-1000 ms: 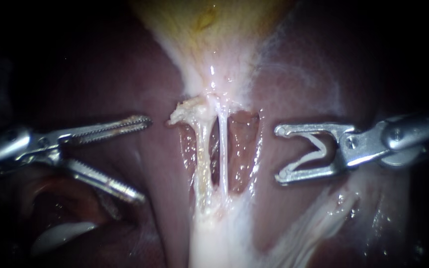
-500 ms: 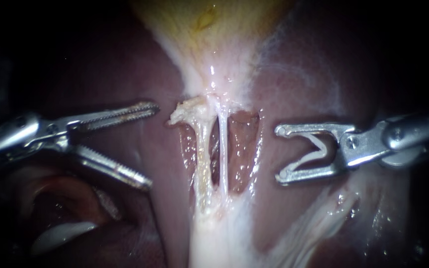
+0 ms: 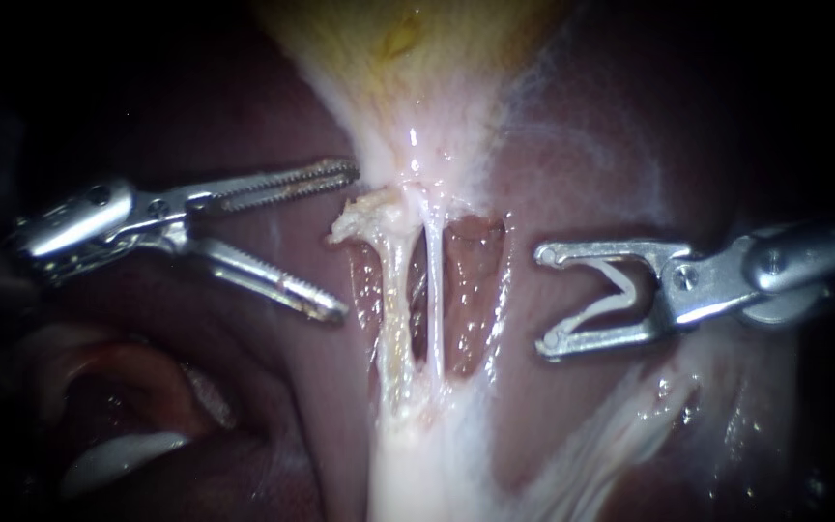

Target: Grabbing gallbladder

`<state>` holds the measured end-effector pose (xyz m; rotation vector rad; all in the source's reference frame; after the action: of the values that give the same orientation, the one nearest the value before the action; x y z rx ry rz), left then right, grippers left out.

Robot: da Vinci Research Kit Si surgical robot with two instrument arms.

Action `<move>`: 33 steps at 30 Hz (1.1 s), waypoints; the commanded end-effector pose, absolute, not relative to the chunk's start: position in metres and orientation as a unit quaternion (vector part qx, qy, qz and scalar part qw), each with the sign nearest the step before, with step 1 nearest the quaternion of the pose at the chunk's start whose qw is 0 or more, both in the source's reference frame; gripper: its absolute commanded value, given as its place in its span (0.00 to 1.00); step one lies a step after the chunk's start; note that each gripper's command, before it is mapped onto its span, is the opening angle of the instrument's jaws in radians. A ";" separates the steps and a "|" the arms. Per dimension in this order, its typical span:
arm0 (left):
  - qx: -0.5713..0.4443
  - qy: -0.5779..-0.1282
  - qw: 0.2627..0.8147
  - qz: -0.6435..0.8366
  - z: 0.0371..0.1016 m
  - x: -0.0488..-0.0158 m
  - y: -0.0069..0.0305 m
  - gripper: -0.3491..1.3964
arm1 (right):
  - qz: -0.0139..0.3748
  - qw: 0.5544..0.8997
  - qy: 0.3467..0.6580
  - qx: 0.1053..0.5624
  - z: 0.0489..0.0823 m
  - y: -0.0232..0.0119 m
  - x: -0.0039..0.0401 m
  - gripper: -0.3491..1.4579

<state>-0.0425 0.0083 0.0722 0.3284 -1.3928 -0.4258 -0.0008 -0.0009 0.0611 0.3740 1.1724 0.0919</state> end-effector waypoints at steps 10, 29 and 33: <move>0.146 -0.633 0.735 -0.194 0.0731 -0.0433 0.0083 0.89 | 0.043 0.816 0.550 0.175 0.0611 -0.0009 -0.0008 0.44; 0.125 -0.625 0.750 -0.177 0.0752 -0.0427 0.0085 0.19 | 0.043 0.816 0.550 0.175 0.0611 -0.0009 -0.0008 0.44; 0.119 -0.622 0.754 -0.175 0.0753 -0.0424 0.0085 0.03 | 0.043 0.816 0.550 0.175 0.0610 -0.0009 -0.0008 0.44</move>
<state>-0.0422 0.0086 0.0754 0.2532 -1.3531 -0.3838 -0.0008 -0.0009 0.0611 0.3739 1.1724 0.0916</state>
